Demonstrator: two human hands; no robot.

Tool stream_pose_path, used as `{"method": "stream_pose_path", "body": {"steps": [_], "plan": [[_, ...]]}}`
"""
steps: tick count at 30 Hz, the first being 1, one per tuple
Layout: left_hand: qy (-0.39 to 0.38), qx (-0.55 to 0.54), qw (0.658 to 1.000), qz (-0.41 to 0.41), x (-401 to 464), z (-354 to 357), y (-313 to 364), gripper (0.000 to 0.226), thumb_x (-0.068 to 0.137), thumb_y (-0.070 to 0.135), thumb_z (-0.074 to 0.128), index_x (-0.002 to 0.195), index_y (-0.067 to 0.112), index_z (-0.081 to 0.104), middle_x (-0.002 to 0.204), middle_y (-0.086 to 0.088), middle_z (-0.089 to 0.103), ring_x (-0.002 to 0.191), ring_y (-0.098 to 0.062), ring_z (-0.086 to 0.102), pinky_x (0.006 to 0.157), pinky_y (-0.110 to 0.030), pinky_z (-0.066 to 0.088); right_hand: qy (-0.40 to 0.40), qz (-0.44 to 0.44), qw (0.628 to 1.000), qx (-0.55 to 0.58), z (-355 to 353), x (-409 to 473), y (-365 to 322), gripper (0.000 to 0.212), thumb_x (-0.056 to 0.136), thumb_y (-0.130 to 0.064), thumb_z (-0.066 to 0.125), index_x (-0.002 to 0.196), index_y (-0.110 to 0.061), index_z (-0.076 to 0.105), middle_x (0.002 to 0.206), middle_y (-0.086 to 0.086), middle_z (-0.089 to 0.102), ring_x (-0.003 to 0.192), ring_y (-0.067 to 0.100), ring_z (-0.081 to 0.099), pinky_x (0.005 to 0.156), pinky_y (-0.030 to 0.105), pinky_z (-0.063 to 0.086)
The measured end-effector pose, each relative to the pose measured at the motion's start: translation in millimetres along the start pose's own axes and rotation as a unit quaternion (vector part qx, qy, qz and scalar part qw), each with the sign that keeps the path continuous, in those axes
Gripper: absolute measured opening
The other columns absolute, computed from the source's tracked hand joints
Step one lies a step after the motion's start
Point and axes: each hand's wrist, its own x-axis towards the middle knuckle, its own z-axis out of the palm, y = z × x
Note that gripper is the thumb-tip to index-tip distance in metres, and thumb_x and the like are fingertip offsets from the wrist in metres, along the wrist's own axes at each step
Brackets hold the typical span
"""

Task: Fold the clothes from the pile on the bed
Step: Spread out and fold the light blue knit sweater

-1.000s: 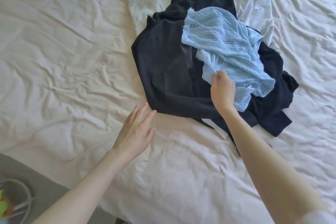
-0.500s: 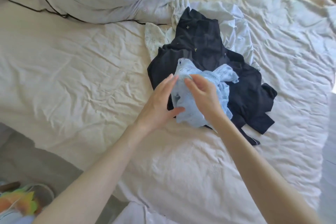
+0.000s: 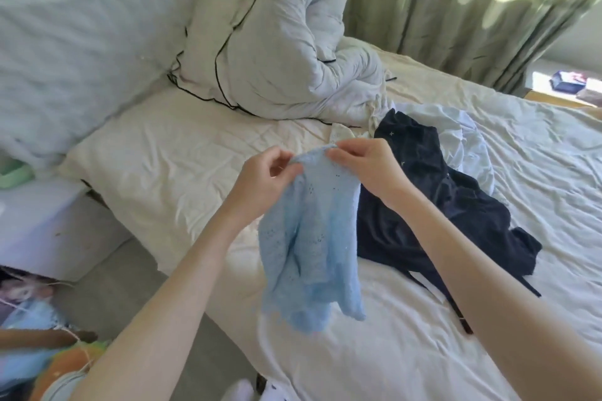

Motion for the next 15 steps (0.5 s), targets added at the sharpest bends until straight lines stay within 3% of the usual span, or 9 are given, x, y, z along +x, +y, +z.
{"method": "stream_pose_path", "body": {"steps": [2, 5, 7, 10, 15], "plan": [[0.012, 0.007, 1.0, 0.012, -3, -21, 12, 0.014, 0.088, 0.019, 0.065, 0.079, 0.028, 0.059, 0.079, 0.011, 0.064, 0.07, 0.004, 0.059, 0.069, -0.008, 0.044, -0.011, -0.013, 1.0, -0.017, 12, 0, -4, 0.022, 0.089, -0.018, 0.064, 0.075, 0.0, 0.067, 0.063, -0.001, 0.052, 0.054, 0.002, 0.043, 0.054, 0.013, 0.035], [0.036, 0.0, 0.999, 0.023, -13, -45, 22, 0.014, 0.087, 0.019, 0.066, 0.079, 0.03, 0.061, 0.077, 0.015, 0.066, 0.067, 0.009, 0.059, 0.067, -0.007, 0.044, -0.062, -0.009, 0.998, 0.012, 34, -9, 0, 0.006, 0.088, -0.019, 0.065, 0.093, -0.016, 0.068, 0.086, -0.005, 0.067, 0.079, 0.0, 0.061, 0.078, 0.012, 0.046], [0.057, -0.008, 0.998, 0.025, -20, -61, 26, 0.012, 0.087, 0.02, 0.066, 0.08, 0.029, 0.064, 0.076, 0.015, 0.068, 0.07, 0.006, 0.061, 0.069, -0.01, 0.046, -0.11, -0.002, 0.994, 0.021, 50, -14, 10, 0.017, 0.087, -0.021, 0.067, 0.103, -0.025, 0.064, 0.1, -0.008, 0.068, 0.099, 0.007, 0.062, 0.088, 0.015, 0.047], [0.082, -0.02, 0.996, 0.035, -31, -81, 34, 0.011, 0.087, 0.018, 0.066, 0.082, 0.027, 0.066, 0.076, 0.015, 0.071, 0.073, 0.003, 0.064, 0.071, -0.012, 0.049, -0.153, 0.013, 0.988, -0.018, 72, -14, 21, 0.039, 0.085, -0.023, 0.069, 0.123, -0.019, 0.059, 0.121, -0.005, 0.061, 0.117, 0.012, 0.054, 0.101, 0.026, 0.041], [0.126, -0.046, 0.989, 0.062, -46, -109, 45, 0.014, 0.086, 0.012, 0.065, 0.083, 0.026, 0.066, 0.074, 0.018, 0.071, 0.073, 0.003, 0.064, 0.071, -0.011, 0.048, -0.184, 0.034, 0.977, -0.101, 96, -6, 40, 0.061, 0.088, -0.025, 0.066, 0.142, -0.018, 0.039, 0.144, -0.003, 0.042, 0.133, 0.014, 0.037, 0.109, 0.028, 0.03]]}}
